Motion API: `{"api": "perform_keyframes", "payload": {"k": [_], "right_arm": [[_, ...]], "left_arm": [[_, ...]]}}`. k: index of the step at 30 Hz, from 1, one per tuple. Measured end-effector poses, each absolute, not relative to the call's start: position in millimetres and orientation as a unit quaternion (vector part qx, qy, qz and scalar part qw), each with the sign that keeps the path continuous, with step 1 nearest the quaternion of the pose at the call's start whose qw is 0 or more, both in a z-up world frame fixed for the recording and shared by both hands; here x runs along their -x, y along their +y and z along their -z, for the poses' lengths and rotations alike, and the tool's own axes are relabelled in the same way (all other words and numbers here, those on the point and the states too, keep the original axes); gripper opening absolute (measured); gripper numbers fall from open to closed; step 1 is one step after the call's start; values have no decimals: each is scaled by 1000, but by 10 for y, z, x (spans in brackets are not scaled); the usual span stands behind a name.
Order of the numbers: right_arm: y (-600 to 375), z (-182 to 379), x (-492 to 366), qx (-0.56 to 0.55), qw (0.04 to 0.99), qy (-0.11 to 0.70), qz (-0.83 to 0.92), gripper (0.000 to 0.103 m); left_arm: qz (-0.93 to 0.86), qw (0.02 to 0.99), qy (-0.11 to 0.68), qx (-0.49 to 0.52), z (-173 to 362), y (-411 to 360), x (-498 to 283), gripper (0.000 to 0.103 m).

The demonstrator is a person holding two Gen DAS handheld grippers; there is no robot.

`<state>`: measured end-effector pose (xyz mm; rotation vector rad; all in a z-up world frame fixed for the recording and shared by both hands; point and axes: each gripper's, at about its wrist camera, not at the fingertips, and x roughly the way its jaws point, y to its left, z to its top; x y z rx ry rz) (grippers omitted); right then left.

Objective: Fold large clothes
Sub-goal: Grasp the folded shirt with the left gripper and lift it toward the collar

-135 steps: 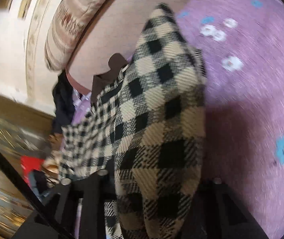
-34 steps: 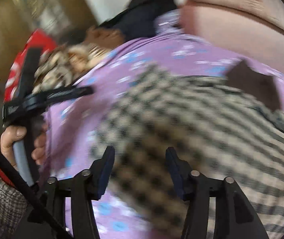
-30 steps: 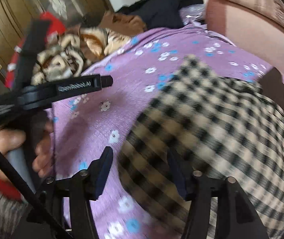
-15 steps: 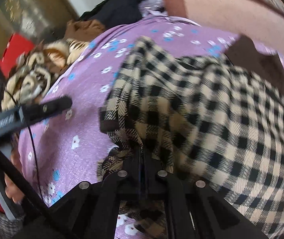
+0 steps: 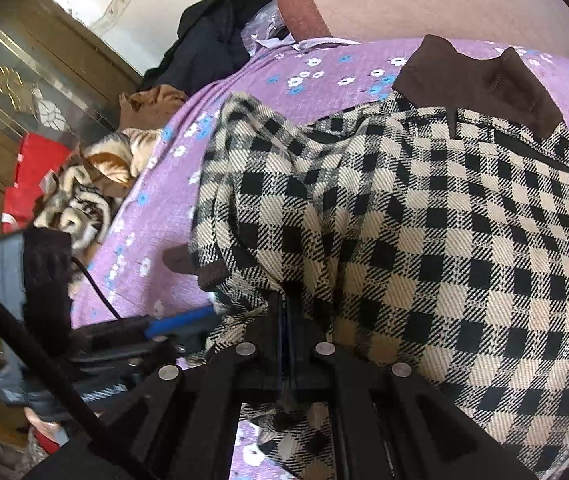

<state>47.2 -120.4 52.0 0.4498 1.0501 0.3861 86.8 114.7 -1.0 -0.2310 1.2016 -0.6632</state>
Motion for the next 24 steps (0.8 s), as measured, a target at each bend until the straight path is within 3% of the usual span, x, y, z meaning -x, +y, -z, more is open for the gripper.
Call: {"api": "perform_keyframes", "payload": {"k": [4,7,11,17,19,20,23,24], "right_arm": [[-1254,-568,-450,-232,820,485,-195,2],[-1272,-596,-446,-248,814,481,-210,2],[-1353,-694,-435,-266,817,466,-213,4],[-1582,-972,-316,-257,843,432,-193,5],[-1661,-981,-271,-258,845,429,-190,10],[-1682,-972,-258,-258,845,428,-189,13],[-1740,-891,-209,-254,846,432,-183,18],[-1750,-844,-199,-251,846,435,-180,18]], "left_arm": [[314,764,542,155,-36,1284,-886,16],[330,760,534,167,-54,1275,-874,19],[352,752,530,173,-67,1195,-833,32],[375,731,524,225,-80,1282,-823,35],[380,731,517,235,-110,1312,-805,39],[386,730,510,240,-142,1309,-778,41],[406,726,499,243,-214,1237,-705,62],[401,732,502,230,-232,1170,-671,62]]}}
